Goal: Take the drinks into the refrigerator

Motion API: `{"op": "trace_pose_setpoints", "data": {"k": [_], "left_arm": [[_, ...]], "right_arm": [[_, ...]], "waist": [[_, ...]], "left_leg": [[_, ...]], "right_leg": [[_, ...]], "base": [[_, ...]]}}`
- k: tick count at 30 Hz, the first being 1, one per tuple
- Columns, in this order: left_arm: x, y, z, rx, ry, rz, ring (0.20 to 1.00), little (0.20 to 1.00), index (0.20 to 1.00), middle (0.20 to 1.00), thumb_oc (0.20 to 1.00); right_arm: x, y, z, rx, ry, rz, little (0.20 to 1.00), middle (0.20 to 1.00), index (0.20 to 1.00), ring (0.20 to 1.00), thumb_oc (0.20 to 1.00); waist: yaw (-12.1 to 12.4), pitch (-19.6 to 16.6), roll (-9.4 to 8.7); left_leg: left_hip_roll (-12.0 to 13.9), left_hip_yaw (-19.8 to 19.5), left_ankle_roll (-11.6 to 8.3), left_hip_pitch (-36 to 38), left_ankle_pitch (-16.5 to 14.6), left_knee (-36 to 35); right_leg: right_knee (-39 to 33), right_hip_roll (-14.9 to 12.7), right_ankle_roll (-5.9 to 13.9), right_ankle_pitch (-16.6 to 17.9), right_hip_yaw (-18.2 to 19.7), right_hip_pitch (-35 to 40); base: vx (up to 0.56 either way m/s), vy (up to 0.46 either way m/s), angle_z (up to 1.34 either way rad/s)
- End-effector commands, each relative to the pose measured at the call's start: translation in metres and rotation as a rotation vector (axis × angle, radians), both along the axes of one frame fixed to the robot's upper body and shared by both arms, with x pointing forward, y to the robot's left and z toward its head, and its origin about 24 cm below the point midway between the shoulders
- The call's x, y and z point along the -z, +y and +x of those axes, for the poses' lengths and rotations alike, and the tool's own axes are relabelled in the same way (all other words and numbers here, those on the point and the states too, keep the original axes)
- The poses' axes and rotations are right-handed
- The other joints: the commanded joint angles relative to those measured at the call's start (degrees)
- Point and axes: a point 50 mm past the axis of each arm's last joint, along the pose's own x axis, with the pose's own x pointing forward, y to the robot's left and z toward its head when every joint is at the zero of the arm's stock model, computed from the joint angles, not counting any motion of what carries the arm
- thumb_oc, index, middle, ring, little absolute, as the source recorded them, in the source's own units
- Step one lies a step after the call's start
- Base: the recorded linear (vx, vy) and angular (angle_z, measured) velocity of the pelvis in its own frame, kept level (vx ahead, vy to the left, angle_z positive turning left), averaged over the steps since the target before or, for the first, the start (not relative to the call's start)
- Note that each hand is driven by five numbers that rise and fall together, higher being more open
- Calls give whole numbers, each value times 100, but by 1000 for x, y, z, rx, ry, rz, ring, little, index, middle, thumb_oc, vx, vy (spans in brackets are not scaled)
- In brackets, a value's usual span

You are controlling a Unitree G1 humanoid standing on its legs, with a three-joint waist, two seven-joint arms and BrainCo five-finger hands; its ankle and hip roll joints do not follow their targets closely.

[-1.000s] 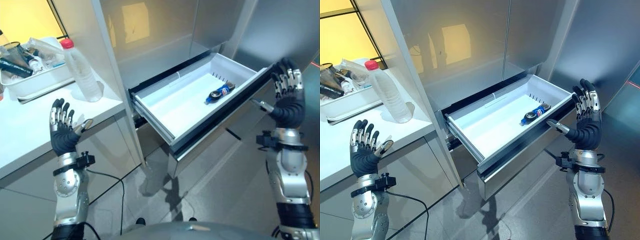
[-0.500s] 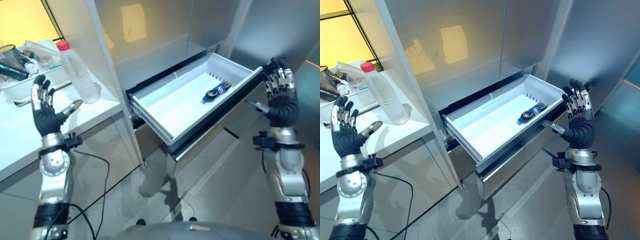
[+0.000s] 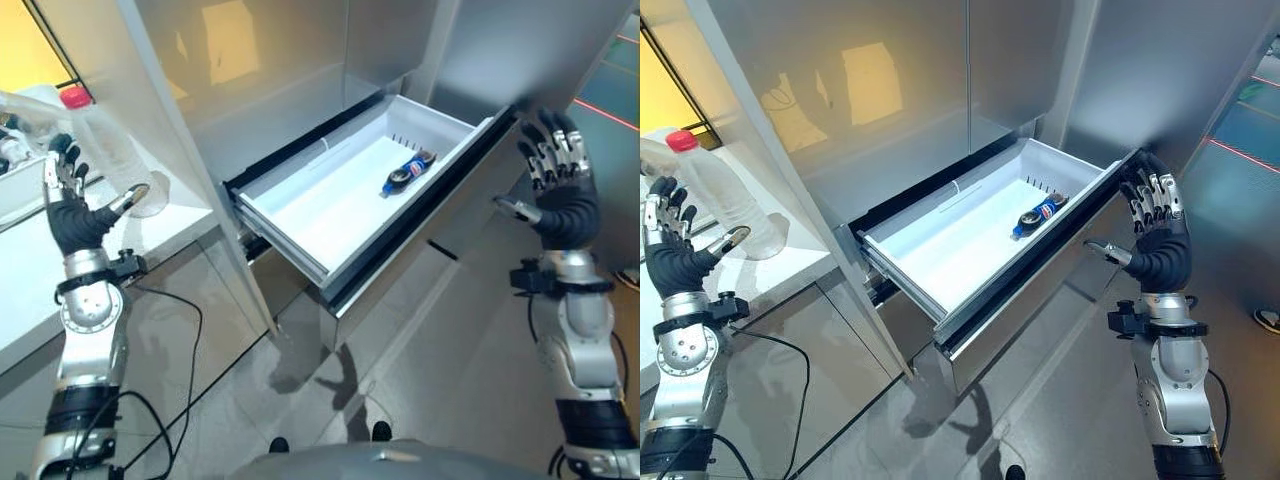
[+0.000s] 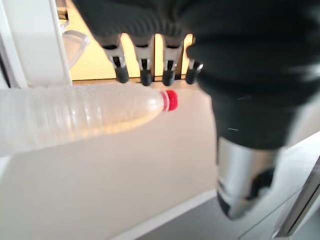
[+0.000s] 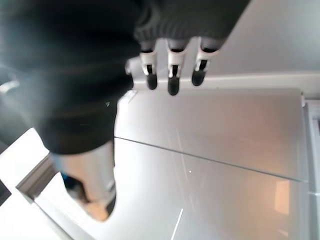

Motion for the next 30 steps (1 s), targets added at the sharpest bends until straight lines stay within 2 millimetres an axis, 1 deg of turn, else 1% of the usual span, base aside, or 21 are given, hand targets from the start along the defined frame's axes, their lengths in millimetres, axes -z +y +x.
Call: {"op": "trace_pose_setpoints", "data": {"k": [1, 5, 6, 7, 10, 15, 21, 22, 24, 30], "left_arm": [[-30, 20, 9, -90, -92, 6, 1000, 1000, 1000, 1000, 1000], [-17, 27, 4, -163, -34, -12, 1000, 1000, 1000, 1000, 1000], [-16, 27, 4, -163, -34, -12, 1000, 1000, 1000, 1000, 1000], [-7, 30, 2, -184, -6, -41, 1000, 1000, 1000, 1000, 1000], [8, 36, -4, -231, 44, -71, 1000, 1000, 1000, 1000, 1000], [16, 48, -11, -303, 105, -53, 1000, 1000, 1000, 1000, 1000], [12, 59, -13, -343, 148, -12, 1000, 1000, 1000, 1000, 1000], [8, 66, -11, -354, 154, -16, 1000, 1000, 1000, 1000, 1000], [0, 72, -9, -361, 145, -6, 1000, 1000, 1000, 1000, 1000], [-27, 73, 0, -347, 121, 88, 1000, 1000, 1000, 1000, 1000]], "right_arm": [[-25, -2, -1, 3, -120, -18, 1000, 1000, 1000, 1000, 1000], [-21, -4, -3, 27, -104, -13, 1000, 1000, 1000, 1000, 1000], [-21, -4, -3, 27, -104, -13, 1000, 1000, 1000, 1000, 1000], [-20, -4, -4, 32, -97, -15, 1000, 1000, 1000, 1000, 1000], [-16, -6, -5, 38, -80, -12, 1000, 1000, 1000, 1000, 1000], [-12, -8, -6, 44, -60, -7, 1000, 1000, 1000, 1000, 1000], [-8, -13, -8, 60, -32, -16, 1000, 1000, 1000, 1000, 1000], [-8, -14, -8, 58, -27, -20, 1000, 1000, 1000, 1000, 1000], [-8, -14, -6, 53, -23, -19, 1000, 1000, 1000, 1000, 1000], [-9, -15, -7, 53, -18, -43, 1000, 1000, 1000, 1000, 1000]], "waist": [[-111, 130, -149], [-106, 153, -184], [-106, 152, -183], [-87, 144, -206], [-67, 124, -230], [-55, 125, -265], [-45, 172, -334], [-58, 215, -351], [-66, 294, -383], [-115, 467, -448]], "left_leg": [[-439, -31, 561, 273, -676, 188], [-444, -38, 584, 228, -725, 256], [-444, -38, 584, 227, -726, 257], [-448, -42, 590, 236, -752, 276], [-448, -41, 590, 264, -794, 299], [-444, -21, 584, 260, -842, 374], [-424, -15, 577, 194, -889, 467], [-402, -13, 569, 172, -945, 495], [-385, 8, 563, 69, -936, 552], [-369, -15, 564, -184, -894, 605]], "right_leg": [[560, 223, -43, -829, 21, 231], [604, 222, -44, -866, 54, 192], [605, 222, -44, -866, 54, 192], [599, 224, -43, -885, 49, 213], [567, 223, -46, -898, 47, 262], [564, 231, -46, -935, 50, 301], [615, 255, -63, -966, 63, 242], [628, 284, -65, -1014, 84, 220], [649, 304, -72, -1002, 110, 123], [690, 358, -80, -962, 194, -157]], "base": [[0, 0, 0], [8, 2, 0], [42, 4, 0], [43, 3, 0], [55, 6, 0], [25, 3, 0], [6, -3, 0], [0, 0, 0], [-17, -8, -3], [-12, -6, -3]]}}
